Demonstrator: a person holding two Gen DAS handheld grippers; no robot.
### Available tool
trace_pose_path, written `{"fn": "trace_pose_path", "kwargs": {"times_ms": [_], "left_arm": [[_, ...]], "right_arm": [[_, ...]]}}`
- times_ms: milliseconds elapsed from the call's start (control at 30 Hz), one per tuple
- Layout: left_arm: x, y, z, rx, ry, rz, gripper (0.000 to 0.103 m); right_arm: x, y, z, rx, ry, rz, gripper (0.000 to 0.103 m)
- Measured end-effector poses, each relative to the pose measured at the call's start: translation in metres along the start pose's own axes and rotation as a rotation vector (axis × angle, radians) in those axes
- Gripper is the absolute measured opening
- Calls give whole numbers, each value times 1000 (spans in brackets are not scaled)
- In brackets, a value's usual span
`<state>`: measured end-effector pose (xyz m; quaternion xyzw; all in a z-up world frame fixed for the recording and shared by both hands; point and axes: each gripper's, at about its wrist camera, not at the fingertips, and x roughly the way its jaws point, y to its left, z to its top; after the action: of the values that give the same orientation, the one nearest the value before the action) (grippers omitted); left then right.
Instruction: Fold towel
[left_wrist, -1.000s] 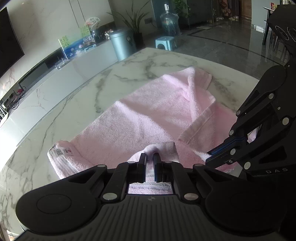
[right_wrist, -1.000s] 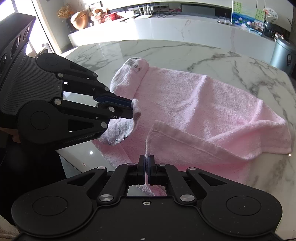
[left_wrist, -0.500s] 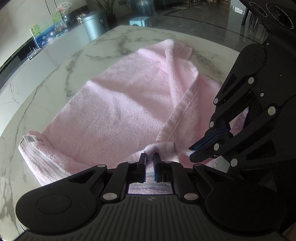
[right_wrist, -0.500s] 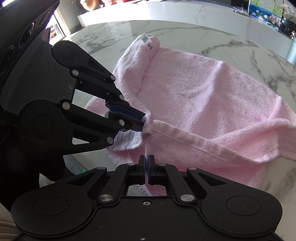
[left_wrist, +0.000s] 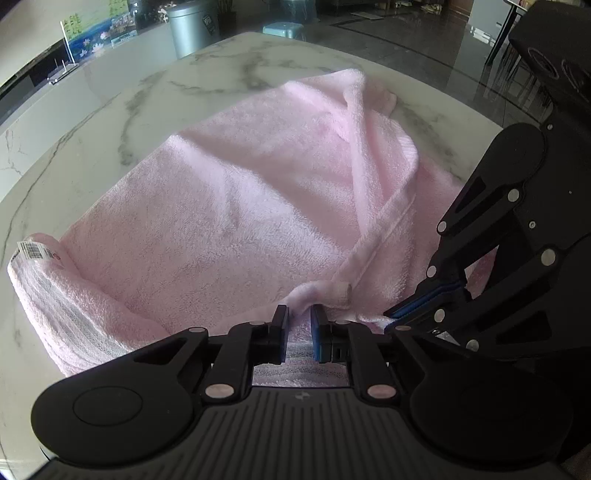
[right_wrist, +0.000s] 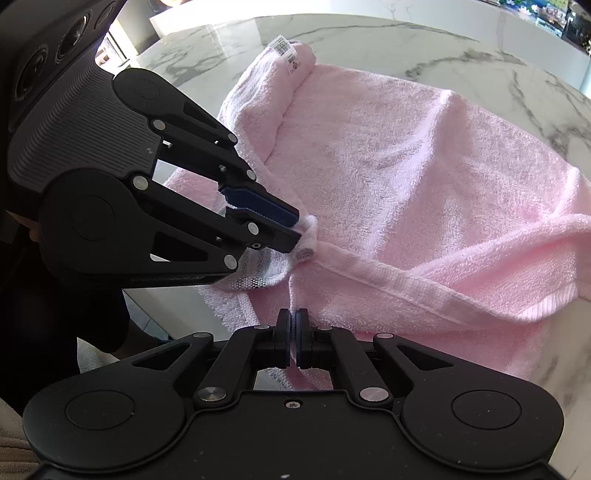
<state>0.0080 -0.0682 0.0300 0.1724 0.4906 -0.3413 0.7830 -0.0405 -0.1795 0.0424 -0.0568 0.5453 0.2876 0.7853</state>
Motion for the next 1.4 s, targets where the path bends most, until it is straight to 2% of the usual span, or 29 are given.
{"fn": "trace_pose_path", "kwargs": {"times_ms": [67,167,433,600,700,800,1033,1133,1167,1233,1400], "left_arm": [[-6,7,0,-51,5,-24,27],[-17,14,1,-101,9,-50,33],[-30,22,12,-269,22,-124,33],[-13,21,22,-352,94,-130,35],[-2,26,23,-434,148,-138,35],[3,31,22,-497,169,-140,35],[7,34,23,-528,168,-142,35],[9,35,23,-541,168,-143,30],[10,35,23,-545,168,-143,22],[11,35,23,-553,168,-143,14],[5,31,24,-540,145,-129,10]], "right_arm": [[-1,0,-1,-1,-4,4,1],[-3,0,-3,0,-12,8,1],[-10,4,-10,-31,-36,7,2],[-9,6,-7,-43,-44,5,2],[-4,6,-2,-45,-50,6,2],[-4,8,-2,-47,-57,10,2],[-3,11,0,-65,-65,37,2],[-3,11,0,-66,-61,34,2],[-3,11,0,-65,-60,33,2],[-2,12,0,-66,-57,31,2],[-1,13,1,-70,-52,22,5]]}}
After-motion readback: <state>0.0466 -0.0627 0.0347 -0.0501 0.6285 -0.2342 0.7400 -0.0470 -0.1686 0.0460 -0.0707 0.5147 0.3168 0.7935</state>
